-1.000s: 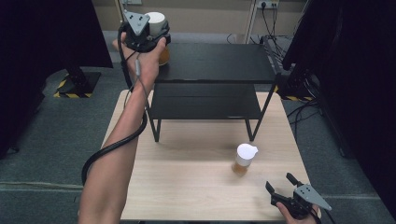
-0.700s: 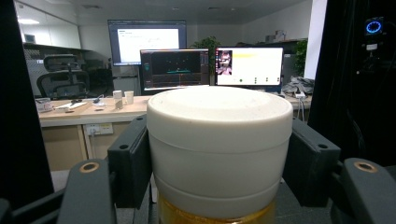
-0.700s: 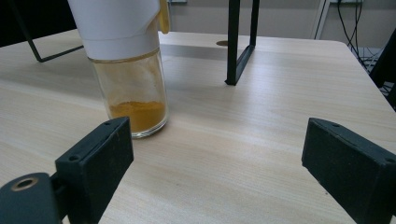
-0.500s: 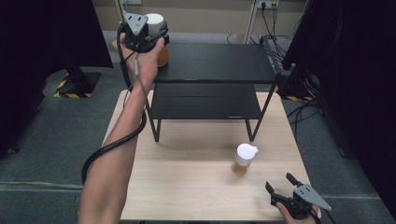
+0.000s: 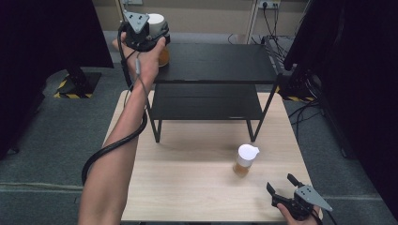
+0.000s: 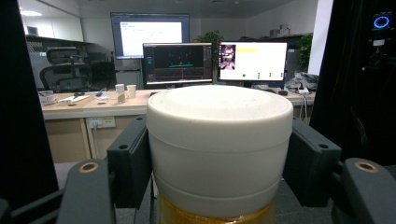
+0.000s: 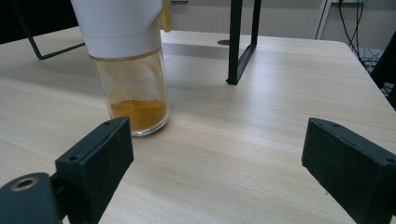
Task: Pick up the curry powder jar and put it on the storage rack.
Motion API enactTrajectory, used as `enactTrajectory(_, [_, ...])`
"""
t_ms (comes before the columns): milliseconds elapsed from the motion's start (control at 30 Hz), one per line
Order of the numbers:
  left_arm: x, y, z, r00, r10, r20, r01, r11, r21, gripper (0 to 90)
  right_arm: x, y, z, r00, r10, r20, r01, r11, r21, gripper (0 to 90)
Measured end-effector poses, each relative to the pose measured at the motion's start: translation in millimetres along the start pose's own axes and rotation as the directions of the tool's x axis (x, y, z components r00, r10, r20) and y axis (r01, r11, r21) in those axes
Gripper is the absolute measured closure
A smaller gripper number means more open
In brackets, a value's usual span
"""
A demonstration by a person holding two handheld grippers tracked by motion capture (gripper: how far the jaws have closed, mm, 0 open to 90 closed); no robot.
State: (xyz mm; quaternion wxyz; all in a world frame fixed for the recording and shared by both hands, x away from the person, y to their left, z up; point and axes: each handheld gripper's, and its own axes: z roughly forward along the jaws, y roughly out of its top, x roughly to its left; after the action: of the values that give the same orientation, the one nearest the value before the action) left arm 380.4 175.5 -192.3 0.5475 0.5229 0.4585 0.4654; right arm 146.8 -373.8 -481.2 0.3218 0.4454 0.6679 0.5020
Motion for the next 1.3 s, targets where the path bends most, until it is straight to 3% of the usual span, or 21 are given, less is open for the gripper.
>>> enactTrajectory(200, [1.4,2.8,0.3,0.9999,-0.010,-0.004,0.010,0.9999,0.013,33.2,0.3,0.4,0.2,1.0000,-0.002,0.000,0.002,1.0000,0.002,9.1])
enactTrajectory(433, [-5.5,4.0,0.5,0.9998,0.007,-0.020,-0.006,0.9999,0.014,18.8,0.3,0.6,0.3,1.0000,-0.004,-0.001,0.004,1.0000,0.003,9.1])
enactTrajectory(633, [-10.0,6.7,-6.5,0.9993,0.021,-0.032,-0.021,0.9998,0.006,15.8,0.2,0.7,0.4,1.0000,-0.004,-0.002,0.004,1.0000,0.004,9.1])
enactTrajectory(733, [-10.0,6.3,-14.9,0.9995,0.024,-0.020,-0.024,0.9997,0.002,15.5,-0.1,0.8,0.4,1.0000,-0.001,-0.002,0.002,1.0000,0.005,9.0])
enactTrajectory(1000, [-1.1,-7.8,-43.5,0.9995,-0.014,0.030,0.015,0.9995,-0.029,15.6,0.4,0.5,0.2,1.0000,-0.002,0.000,0.002,1.0000,0.003,9.0])
enactTrajectory(1300, [3.5,-16.0,-69.8,0.9978,0.002,0.067,0.002,0.9979,-0.064,15.7,0.7,0.7,0.3,1.0000,0.001,0.003,-0.001,1.0000,0.004,9.0])
